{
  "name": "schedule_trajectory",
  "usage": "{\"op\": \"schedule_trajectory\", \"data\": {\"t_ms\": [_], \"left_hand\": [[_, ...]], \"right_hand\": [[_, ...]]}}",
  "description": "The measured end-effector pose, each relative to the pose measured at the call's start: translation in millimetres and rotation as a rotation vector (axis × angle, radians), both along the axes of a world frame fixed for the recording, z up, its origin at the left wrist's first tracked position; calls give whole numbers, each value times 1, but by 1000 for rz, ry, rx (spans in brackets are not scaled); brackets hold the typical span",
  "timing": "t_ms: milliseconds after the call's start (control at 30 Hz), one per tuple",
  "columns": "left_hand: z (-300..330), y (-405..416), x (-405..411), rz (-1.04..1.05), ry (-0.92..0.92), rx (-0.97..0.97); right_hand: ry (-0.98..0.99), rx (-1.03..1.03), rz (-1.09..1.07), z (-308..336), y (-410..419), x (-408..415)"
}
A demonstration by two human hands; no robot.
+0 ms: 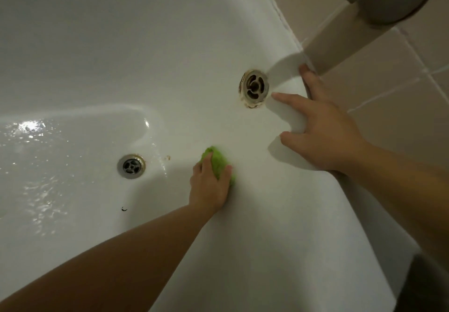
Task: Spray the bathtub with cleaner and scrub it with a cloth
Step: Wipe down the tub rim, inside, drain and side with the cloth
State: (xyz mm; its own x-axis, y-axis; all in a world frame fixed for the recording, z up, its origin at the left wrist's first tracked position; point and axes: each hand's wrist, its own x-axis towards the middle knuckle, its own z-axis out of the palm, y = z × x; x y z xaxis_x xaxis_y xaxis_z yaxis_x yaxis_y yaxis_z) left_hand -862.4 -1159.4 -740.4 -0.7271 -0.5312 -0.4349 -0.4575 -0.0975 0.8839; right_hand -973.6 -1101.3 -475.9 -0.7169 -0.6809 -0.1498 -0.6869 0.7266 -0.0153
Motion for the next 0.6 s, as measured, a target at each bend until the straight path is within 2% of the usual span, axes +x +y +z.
{"op": "schedule_trajectory", "data": {"t_ms": [67, 133, 233, 333, 400, 467, 600], "left_hand": [[-5, -4, -7, 18, -180, 68], [12, -4, -16, 68, -233, 173], [64, 7, -21, 112, -44, 219], [121, 27, 1, 33, 327, 48], [132, 31, 15, -68, 500, -80], [115, 27, 20, -151, 549, -133], [68, 16, 21, -176, 365, -47]], "right_hand": [[5, 10, 2, -1, -2, 0], [9, 29, 1, -1, -2, 1], [16, 20, 10, -2, -3, 0], [16, -21, 6, -3, -3, -1], [20, -38, 3, -3, -2, -1], [23, -29, 2, -3, -3, -2], [28, -12, -3, -3, -3, -2]]}}
